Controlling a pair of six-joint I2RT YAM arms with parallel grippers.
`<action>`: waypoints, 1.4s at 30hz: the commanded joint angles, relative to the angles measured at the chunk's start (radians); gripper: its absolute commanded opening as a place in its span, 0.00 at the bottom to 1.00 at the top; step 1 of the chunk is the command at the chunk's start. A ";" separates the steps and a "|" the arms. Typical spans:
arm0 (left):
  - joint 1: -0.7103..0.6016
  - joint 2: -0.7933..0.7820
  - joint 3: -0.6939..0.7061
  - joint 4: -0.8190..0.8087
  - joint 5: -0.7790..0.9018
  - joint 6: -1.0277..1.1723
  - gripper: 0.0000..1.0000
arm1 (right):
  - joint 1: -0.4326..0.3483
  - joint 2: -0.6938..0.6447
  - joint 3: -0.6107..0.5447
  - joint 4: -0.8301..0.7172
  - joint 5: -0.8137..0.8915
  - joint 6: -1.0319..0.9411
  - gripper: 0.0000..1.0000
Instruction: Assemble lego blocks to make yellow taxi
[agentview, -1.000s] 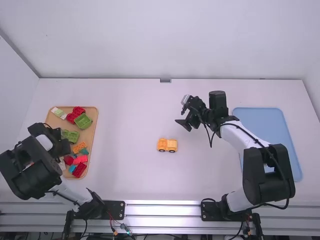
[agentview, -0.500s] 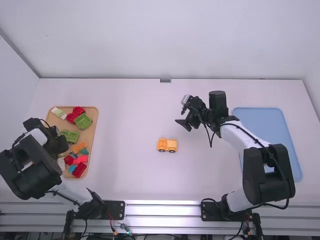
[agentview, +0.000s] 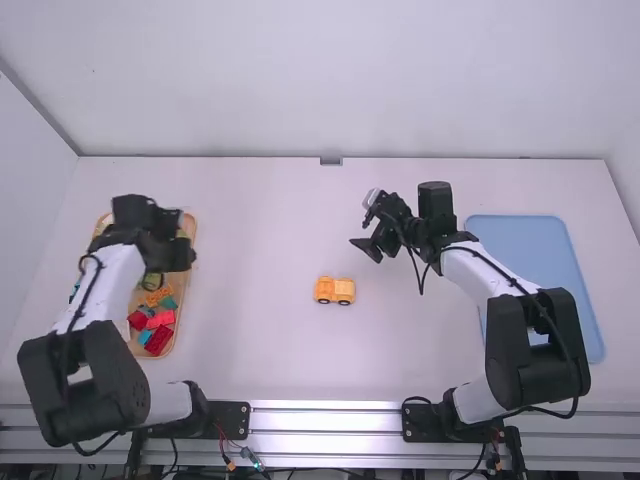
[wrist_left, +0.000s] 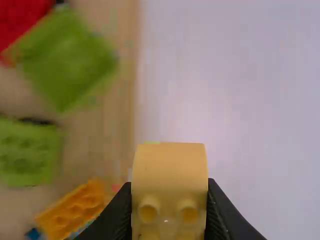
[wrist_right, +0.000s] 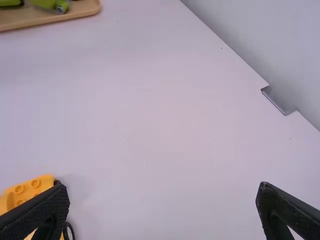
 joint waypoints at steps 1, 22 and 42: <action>-0.159 0.003 -0.018 -0.011 -0.022 -0.012 0.02 | -0.001 -0.008 0.033 -0.002 -0.041 0.030 0.99; -0.610 0.116 -0.117 0.203 0.129 -1.151 0.02 | -0.079 -0.039 0.033 0.014 -0.165 0.174 0.99; -0.676 0.235 -0.055 0.158 -0.156 -1.891 0.02 | -0.077 -0.039 0.033 0.007 -0.223 0.161 0.99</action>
